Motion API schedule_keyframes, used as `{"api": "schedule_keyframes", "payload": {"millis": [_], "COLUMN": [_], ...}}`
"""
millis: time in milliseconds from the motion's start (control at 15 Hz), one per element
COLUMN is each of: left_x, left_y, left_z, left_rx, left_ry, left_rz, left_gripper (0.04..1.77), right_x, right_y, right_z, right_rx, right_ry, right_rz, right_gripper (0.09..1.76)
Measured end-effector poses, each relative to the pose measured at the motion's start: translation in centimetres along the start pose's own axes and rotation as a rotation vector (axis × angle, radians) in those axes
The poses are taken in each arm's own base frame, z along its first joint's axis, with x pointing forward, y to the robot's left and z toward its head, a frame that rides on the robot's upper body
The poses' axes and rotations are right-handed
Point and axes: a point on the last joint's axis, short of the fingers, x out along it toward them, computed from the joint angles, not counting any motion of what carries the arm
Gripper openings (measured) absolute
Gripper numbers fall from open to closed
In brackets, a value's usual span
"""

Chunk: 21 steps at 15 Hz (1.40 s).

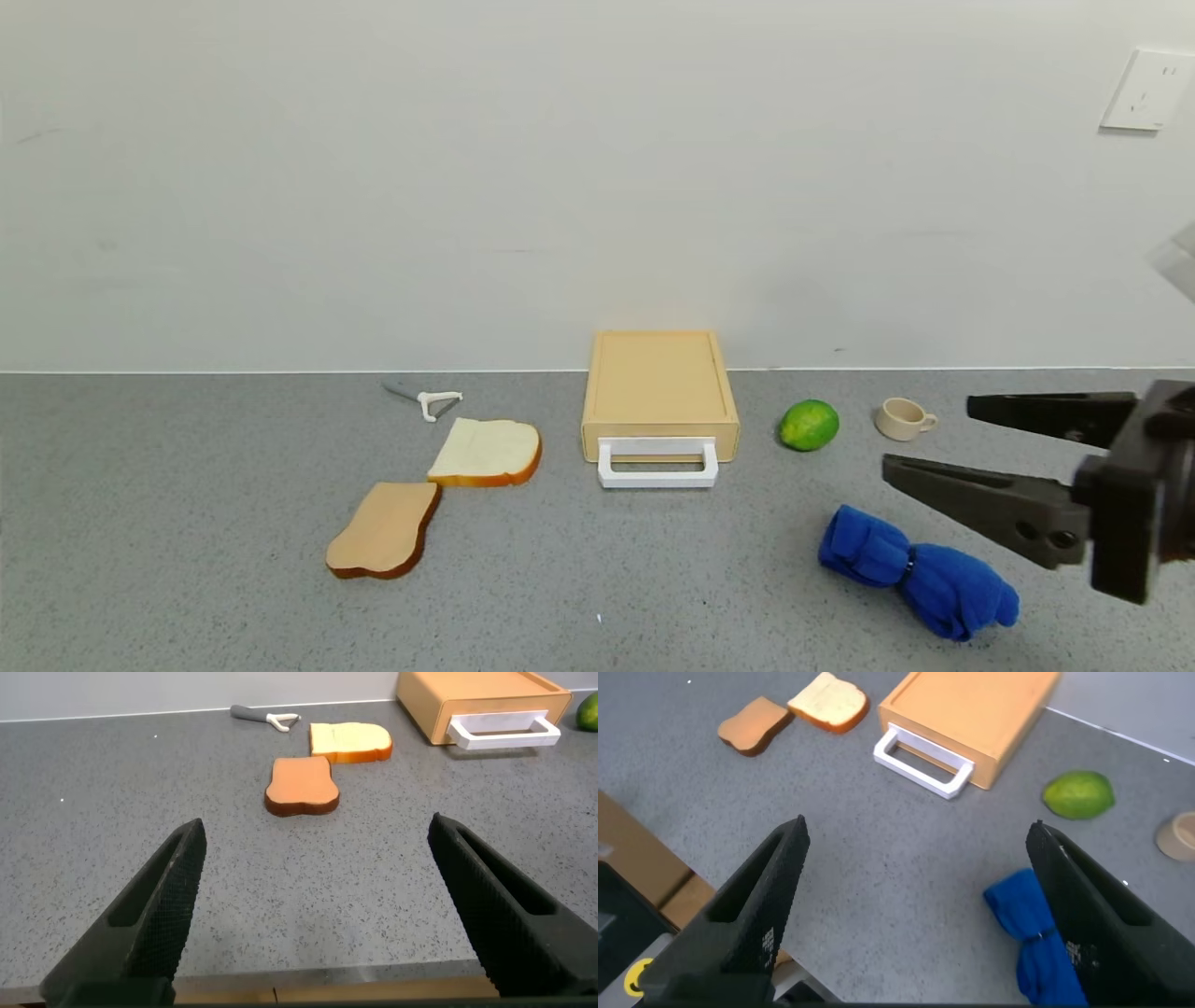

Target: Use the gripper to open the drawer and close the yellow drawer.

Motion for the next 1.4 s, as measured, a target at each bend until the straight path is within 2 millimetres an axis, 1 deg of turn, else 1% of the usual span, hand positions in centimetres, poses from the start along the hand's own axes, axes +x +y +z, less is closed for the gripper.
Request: {"api": "schedule_keyframes", "payload": {"millis": [200,333,533,667,867,1067,1200,1400], "left_x": [0.0,0.0,0.0,0.0,0.0,0.0,0.0,0.0], "left_y": [0.0,0.0,0.0,0.0,0.0,0.0,0.0,0.0], "left_z": [0.0,0.0,0.0,0.0,0.0,0.0,0.0,0.0], "left_rx": [0.000,0.000,0.000,0.000,0.000,0.000,0.000,0.000], "left_ry": [0.000,0.000,0.000,0.000,0.000,-0.001,0.000,0.000], "left_rz": [0.000,0.000,0.000,0.000,0.000,0.000,0.000,0.000], "left_gripper": [1.72,1.72,1.72,1.72,1.72,1.72,1.72,1.72], "right_x": [-4.1,-6.6,-9.9,-11.9,-14.9,-17.5,-18.9,-20.2], "right_y": [-1.2,-2.0,-2.6,-2.7,-1.9,-0.3,1.0,2.5], "right_z": [-2.0,-3.2,-4.8,-6.1,-7.9,-9.7,-11.5,-13.9], "right_rx": [0.025,0.047,0.076,0.091,0.102,0.111,0.106,0.083], "right_ry": [-0.063,-0.117,-0.203,-0.217,-0.262,-0.332,-0.363,-0.420], "right_rz": [-0.057,-0.125,-0.238,-0.351,-0.482,-0.605,-0.620,-0.591], "right_gripper": [1.71,1.71,1.71,1.71,1.71,1.71,1.71,1.71]}}
